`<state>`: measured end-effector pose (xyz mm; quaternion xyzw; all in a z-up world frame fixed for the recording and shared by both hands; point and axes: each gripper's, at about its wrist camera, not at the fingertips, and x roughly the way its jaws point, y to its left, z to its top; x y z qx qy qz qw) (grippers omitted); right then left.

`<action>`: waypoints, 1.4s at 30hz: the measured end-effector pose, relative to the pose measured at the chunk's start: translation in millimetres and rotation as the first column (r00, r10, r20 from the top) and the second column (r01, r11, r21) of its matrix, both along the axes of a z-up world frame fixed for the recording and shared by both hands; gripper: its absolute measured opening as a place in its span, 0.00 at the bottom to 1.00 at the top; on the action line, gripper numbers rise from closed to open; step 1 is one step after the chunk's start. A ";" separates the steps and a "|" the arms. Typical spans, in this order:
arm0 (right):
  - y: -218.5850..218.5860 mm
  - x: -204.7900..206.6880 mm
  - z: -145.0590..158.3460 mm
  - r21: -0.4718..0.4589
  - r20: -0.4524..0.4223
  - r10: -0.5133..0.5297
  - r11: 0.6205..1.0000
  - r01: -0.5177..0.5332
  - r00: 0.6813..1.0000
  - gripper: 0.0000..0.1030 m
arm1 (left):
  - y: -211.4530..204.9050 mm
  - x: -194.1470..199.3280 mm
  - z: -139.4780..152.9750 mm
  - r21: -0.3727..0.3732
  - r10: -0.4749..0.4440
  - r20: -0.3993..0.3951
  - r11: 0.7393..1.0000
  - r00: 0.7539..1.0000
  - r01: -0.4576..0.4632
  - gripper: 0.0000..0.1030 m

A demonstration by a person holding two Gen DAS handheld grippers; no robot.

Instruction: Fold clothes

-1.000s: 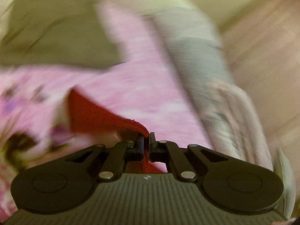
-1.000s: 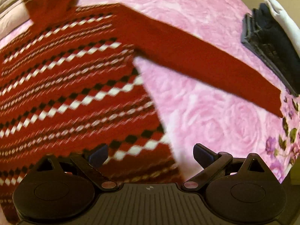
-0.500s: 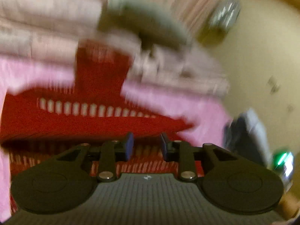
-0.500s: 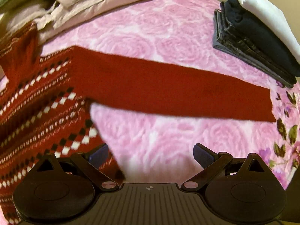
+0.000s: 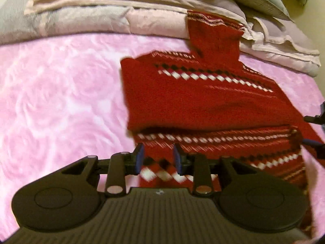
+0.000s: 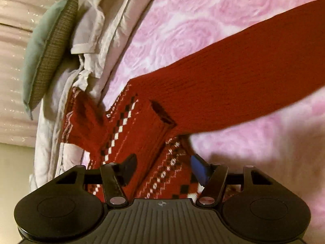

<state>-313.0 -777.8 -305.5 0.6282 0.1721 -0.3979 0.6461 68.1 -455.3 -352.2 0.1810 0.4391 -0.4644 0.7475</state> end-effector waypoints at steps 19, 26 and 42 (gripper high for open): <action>28.7 -86.8 -11.4 -0.068 -0.216 -0.117 0.992 0.104 0.970 0.52 | -23.2 0.6 -18.3 0.053 -0.025 -0.028 0.998 0.999 0.027 0.23; 49.9 -215.7 -22.0 -0.056 -0.116 -0.505 0.863 0.501 0.856 0.52 | -9.8 -25.2 -7.8 0.028 0.007 -0.133 1.000 0.991 -0.004 0.23; 17.4 -298.2 -38.5 -0.100 -0.062 -0.647 0.762 0.640 0.760 0.11 | -21.2 -31.7 -8.9 -0.038 0.148 -0.359 0.984 0.921 -0.173 0.23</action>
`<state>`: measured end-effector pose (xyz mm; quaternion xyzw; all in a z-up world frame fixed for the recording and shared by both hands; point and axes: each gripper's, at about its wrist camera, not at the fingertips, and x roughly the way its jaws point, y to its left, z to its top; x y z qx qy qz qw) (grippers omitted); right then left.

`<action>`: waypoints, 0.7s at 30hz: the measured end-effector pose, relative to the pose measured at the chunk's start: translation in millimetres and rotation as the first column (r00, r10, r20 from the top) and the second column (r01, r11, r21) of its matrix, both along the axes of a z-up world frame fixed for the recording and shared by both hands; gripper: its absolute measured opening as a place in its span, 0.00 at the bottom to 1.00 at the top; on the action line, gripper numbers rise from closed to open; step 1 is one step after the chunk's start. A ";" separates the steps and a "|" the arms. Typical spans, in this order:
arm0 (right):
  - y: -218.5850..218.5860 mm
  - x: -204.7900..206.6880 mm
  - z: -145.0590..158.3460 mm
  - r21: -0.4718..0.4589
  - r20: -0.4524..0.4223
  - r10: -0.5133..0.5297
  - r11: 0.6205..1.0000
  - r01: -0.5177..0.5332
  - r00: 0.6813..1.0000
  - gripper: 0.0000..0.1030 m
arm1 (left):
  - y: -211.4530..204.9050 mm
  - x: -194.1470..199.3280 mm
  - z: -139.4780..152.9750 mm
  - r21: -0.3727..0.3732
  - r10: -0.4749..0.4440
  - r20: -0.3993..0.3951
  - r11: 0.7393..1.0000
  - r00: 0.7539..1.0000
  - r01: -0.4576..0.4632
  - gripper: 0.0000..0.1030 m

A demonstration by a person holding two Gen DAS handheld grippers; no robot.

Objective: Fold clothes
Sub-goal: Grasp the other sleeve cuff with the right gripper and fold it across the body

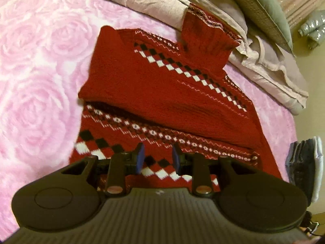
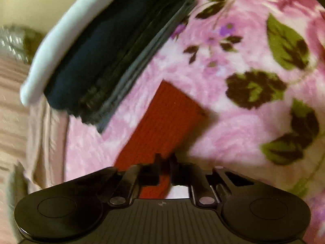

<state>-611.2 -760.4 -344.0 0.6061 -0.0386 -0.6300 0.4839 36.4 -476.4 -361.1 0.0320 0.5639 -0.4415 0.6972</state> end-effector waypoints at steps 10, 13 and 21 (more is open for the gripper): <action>-32.7 92.7 61.5 -0.011 -0.354 0.231 0.968 -0.252 0.906 0.07 | 36.6 18.3 -0.5 -0.012 0.072 -0.050 0.997 0.996 -0.072 0.23; -29.8 162.6 95.2 -0.102 -0.475 0.353 0.888 -0.449 0.806 0.07 | 50.3 26.6 0.2 -0.016 0.100 -0.063 0.995 0.993 -0.101 0.23; 65.5 386.4 172.7 -0.396 -0.556 0.670 0.308 -0.865 0.493 0.07 | 85.2 44.7 -0.6 -0.035 0.188 -0.099 0.981 0.977 -0.192 0.23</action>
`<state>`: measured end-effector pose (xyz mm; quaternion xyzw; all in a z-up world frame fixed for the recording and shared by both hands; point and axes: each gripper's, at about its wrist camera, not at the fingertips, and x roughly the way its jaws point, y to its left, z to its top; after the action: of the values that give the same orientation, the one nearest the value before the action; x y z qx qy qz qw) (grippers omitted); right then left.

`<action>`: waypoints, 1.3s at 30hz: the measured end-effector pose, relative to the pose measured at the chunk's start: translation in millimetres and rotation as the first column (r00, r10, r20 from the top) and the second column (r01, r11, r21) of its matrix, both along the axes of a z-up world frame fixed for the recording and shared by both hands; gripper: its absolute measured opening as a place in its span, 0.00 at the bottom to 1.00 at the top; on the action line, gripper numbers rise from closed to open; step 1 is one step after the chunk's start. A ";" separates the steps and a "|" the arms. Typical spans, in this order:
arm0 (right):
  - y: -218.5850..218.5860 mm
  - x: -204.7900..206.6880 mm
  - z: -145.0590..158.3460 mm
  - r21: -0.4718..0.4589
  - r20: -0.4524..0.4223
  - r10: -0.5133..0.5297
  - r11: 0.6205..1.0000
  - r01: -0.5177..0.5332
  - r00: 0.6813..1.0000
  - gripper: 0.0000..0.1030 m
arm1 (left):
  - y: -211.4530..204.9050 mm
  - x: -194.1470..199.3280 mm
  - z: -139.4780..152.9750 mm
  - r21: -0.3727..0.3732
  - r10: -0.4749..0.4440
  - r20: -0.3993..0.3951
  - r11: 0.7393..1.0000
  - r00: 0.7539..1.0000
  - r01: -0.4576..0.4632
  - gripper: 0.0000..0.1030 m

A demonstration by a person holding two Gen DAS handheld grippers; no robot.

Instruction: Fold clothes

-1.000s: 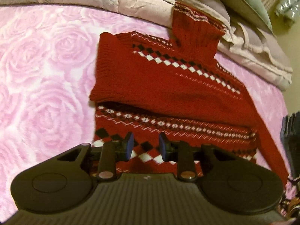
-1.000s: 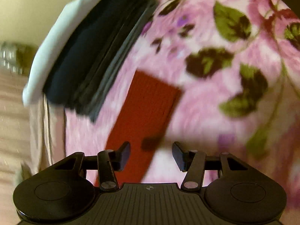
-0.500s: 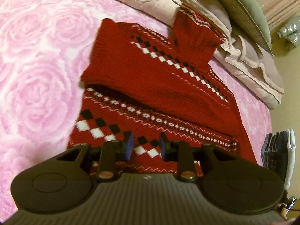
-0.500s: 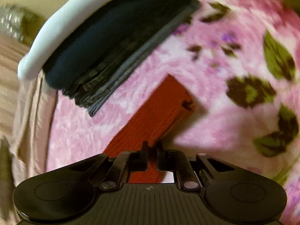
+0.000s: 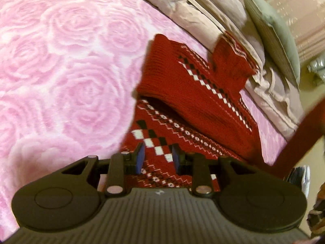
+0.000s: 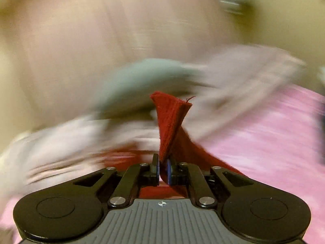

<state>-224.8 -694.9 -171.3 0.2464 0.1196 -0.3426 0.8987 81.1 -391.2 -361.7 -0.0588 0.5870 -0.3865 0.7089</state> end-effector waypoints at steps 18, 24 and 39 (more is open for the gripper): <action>48.2 16.1 -167.6 0.018 -0.744 0.074 0.996 -0.091 0.664 0.94 | -28.9 44.8 -10.2 0.019 0.018 0.101 1.000 0.995 -0.020 0.29; -11.5 -9.4 -167.8 0.056 -0.663 -0.019 0.996 0.075 0.749 0.94 | -83.8 67.4 -13.5 0.019 -0.018 0.171 1.000 0.985 0.015 0.37; -29.9 11.0 -179.8 -0.041 -0.719 0.009 0.998 -0.055 0.695 0.94 | -108.0 83.5 -34.7 -0.031 0.013 0.092 0.999 0.996 -0.011 0.10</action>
<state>-213.7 -724.7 -351.1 0.0645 0.4547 -0.3991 0.7936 164.6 -499.2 -396.5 -0.0552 0.5474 -0.3934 0.7366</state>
